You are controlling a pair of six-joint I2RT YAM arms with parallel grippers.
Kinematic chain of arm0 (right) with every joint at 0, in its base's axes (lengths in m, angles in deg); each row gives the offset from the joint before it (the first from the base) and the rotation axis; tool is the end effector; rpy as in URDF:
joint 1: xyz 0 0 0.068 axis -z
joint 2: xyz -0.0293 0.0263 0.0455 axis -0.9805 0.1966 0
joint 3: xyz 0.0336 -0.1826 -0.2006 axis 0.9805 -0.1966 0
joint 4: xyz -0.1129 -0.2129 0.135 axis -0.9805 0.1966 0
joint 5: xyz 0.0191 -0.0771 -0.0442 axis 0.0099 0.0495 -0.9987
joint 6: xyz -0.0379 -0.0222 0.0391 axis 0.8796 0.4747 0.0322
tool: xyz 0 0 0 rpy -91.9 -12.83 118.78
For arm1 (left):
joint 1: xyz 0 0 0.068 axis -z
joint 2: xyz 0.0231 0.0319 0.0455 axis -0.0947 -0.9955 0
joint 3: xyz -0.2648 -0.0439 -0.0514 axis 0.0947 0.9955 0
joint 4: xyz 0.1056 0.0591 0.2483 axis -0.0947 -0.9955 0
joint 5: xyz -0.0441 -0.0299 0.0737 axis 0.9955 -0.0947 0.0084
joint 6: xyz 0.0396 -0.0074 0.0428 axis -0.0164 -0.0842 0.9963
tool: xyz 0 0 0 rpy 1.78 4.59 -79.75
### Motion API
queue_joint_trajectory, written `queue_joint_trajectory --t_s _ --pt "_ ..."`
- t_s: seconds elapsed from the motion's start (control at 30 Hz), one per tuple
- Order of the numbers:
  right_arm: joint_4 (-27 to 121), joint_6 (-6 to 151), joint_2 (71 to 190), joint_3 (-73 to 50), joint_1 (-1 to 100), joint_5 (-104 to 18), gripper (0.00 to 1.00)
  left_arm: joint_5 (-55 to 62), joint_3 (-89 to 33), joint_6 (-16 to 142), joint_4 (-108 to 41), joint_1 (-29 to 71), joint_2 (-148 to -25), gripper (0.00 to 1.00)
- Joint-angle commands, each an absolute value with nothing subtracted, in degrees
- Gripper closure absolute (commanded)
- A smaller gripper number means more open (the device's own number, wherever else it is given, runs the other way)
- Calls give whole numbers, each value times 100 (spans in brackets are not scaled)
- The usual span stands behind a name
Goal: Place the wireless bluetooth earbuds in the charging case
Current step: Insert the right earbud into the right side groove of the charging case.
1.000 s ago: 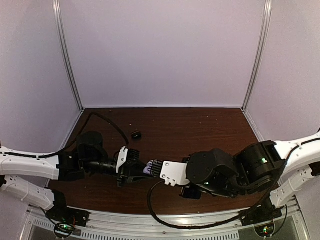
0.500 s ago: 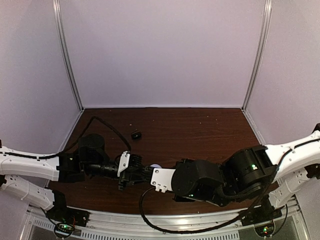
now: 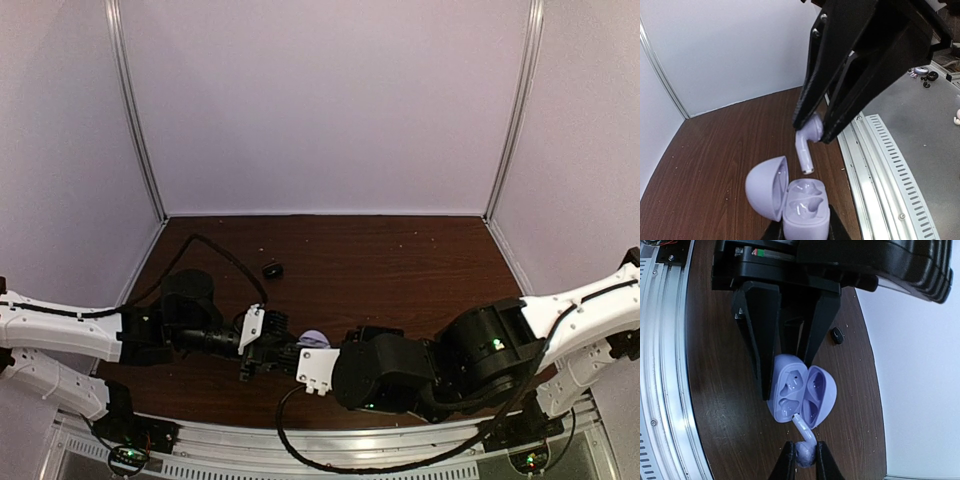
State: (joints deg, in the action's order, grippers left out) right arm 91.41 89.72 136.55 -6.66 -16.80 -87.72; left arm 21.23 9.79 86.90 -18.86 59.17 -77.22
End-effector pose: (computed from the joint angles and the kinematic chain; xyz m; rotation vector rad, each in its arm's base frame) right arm -0.0066 0.3408 0.3232 -1.6193 1.5534 -0.0331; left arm 0.1006 -0.2554 0.2389 1.4579 1.2865 -1.0398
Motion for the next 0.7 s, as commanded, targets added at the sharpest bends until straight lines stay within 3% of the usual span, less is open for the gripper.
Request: queue_joint_trajectory --t_s 0.0,0.67 --pt "9216 9041 13780 -515 -1724 -8956 99 2196 769 8641 -1683 5943 -7747 100" --pt "9249 9331 14098 -345 -1781 -9180 100 2278 694 8546 -1688 5952 -7830 100"
